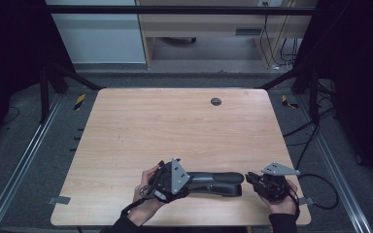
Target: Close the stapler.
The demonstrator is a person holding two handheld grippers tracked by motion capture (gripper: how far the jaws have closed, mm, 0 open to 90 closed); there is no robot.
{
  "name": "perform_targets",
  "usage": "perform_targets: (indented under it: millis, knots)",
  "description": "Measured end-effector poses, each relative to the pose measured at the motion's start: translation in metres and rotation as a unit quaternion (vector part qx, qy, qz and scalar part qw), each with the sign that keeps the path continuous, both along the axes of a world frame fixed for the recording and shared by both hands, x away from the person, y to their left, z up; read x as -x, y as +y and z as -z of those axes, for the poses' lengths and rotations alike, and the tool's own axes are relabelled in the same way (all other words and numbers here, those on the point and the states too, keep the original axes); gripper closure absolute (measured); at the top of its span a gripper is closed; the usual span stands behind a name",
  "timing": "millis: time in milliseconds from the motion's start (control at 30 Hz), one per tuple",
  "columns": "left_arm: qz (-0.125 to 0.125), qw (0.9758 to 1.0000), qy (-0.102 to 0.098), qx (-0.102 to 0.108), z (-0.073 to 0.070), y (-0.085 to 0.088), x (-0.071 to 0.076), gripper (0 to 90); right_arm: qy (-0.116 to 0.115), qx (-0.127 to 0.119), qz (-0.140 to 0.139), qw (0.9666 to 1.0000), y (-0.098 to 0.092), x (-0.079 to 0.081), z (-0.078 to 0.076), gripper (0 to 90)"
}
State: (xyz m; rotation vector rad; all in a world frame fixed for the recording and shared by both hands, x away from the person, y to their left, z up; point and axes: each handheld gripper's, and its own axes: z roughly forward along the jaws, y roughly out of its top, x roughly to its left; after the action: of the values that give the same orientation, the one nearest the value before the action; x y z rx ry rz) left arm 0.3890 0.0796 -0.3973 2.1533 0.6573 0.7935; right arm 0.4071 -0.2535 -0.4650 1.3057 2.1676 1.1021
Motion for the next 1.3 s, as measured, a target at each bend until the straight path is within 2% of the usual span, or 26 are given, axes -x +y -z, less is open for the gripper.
perform_targets:
  millis: [33,67,167,200,233,267,467,500,567,700,733,833,867,1167,1233,1300]
  knots:
    - [0.0,1.0,0.0,0.0,0.0,0.0,0.0,36.8,0.0,0.0,0.0,1.0,0.0,0.0,0.0,80.7]
    - [-0.011,0.9999,0.0,0.002,0.002,0.011,-0.002,36.8,-0.001,-0.002,0.003,1.0,0.0,-0.001,-0.001,81.5]
    - [-0.021,0.9998,0.0,0.007,0.005,0.019,-0.004,36.5,-0.002,-0.003,0.003,1.0,-0.001,-0.002,-0.001,82.1]
    - [-0.029,0.9995,0.001,0.014,0.008,0.03,-0.005,36.0,-0.001,-0.007,0.005,1.0,-0.001,-0.002,-0.002,82.6]
    - [-0.029,0.9995,0.001,0.014,0.008,0.03,-0.005,35.9,-0.001,-0.007,0.005,1.0,-0.001,-0.002,-0.002,82.6]
    - [-0.038,0.9989,0.004,0.026,0.01,0.042,-0.006,35.9,-0.002,-0.008,0.004,1.0,-0.002,-0.002,-0.003,83.0]
    - [-0.058,0.9972,0.009,0.046,0.015,0.067,-0.006,35.6,-0.002,-0.012,0.006,0.9999,-0.001,-0.002,-0.005,84.3]
    - [-0.067,0.996,0.012,0.057,0.018,0.078,-0.006,35.6,-0.003,-0.013,0.005,0.9999,-0.002,-0.002,-0.005,84.6]
    - [-0.077,0.9946,0.012,0.069,0.021,0.087,-0.006,35.4,-0.002,-0.014,0.007,0.9999,-0.001,-0.001,-0.006,85.1]
    - [-0.086,0.9928,0.003,0.083,0.025,0.1,-0.006,34.9,-0.006,-0.018,0.004,0.9998,-0.002,0.0,-0.009,86.6]
    - [-0.096,0.9911,0.004,0.092,0.028,0.108,-0.005,34.2,-0.009,-0.018,0.002,0.9998,-0.002,0.001,-0.01,87.1]
    - [-0.103,0.9898,0.001,0.099,0.031,0.116,-0.004,33.7,-0.01,-0.022,0.0,0.9997,-0.002,0.002,-0.013,87.6]
    - [-0.107,0.9884,0.006,0.107,0.034,0.124,-0.004,33.7,-0.009,-0.031,-0.002,0.9995,-0.003,0.005,-0.017,88.7]
    - [-0.134,0.9845,0.019,0.112,0.047,0.149,0.002,31.5,-0.024,-0.043,-0.011,0.9987,-0.004,0.012,-0.029,90.0]
    - [-0.139,0.9842,0.021,0.108,0.05,0.155,0.004,31.3,-0.028,-0.046,-0.017,0.9984,0.0,0.014,-0.033,90.0]
    - [-0.149,0.9827,0.025,0.108,0.053,0.164,0.006,31.3,-0.03,-0.05,-0.021,0.9981,0.003,0.015,-0.036,90.0]
